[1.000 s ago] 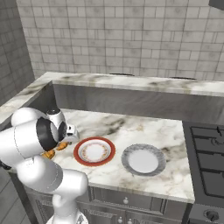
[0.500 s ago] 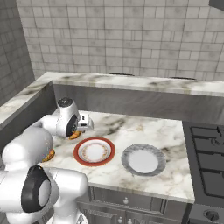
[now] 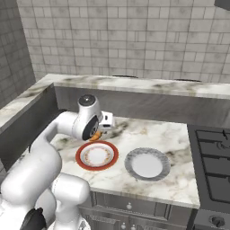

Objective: Place the pastries on the plates.

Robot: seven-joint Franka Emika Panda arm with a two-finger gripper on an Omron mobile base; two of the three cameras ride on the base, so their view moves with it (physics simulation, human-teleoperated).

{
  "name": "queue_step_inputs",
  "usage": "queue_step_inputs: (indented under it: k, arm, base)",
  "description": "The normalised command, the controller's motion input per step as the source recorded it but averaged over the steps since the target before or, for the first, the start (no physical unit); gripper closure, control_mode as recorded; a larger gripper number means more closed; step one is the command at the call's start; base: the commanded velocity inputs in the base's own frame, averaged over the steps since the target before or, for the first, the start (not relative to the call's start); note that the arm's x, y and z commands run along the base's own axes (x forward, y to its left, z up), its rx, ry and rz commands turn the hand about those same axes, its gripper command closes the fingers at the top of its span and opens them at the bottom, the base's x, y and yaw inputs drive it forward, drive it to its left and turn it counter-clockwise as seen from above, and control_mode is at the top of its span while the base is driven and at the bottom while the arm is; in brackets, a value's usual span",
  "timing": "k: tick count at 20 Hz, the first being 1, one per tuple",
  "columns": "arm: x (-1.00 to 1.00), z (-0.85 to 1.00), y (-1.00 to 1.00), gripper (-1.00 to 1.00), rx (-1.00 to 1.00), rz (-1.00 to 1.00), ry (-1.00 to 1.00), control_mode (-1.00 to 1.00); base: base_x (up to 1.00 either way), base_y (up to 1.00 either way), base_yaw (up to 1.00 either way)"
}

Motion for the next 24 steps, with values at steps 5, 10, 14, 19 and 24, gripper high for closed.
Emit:
queue_step_inputs:
  k: [5, 10, 14, 19, 24]
  arm:
    - [0.00, 0.08, -0.87, 1.00, 0.03, -0.21, 0.41, -1.00]
    - [0.00, -0.06, -0.78, 1.00, 0.03, -0.16, 0.27, -1.00]
    - [-0.03, -0.22, -0.69, 1.00, 0.01, -0.18, 0.19, -1.00]
    - [-0.14, -0.28, -0.45, 1.00, 0.02, -0.14, 0.08, -1.00]
    - [-0.01, -0.40, -0.43, 1.00, 0.01, -0.10, -0.12, -1.00]
  base:
    - [0.00, 0.00, 0.00]
    - [0.00, 0.00, 0.00]
    - [0.00, 0.00, 0.00]
    - [0.00, 0.00, 0.00]
    - [0.00, 0.00, 0.00]
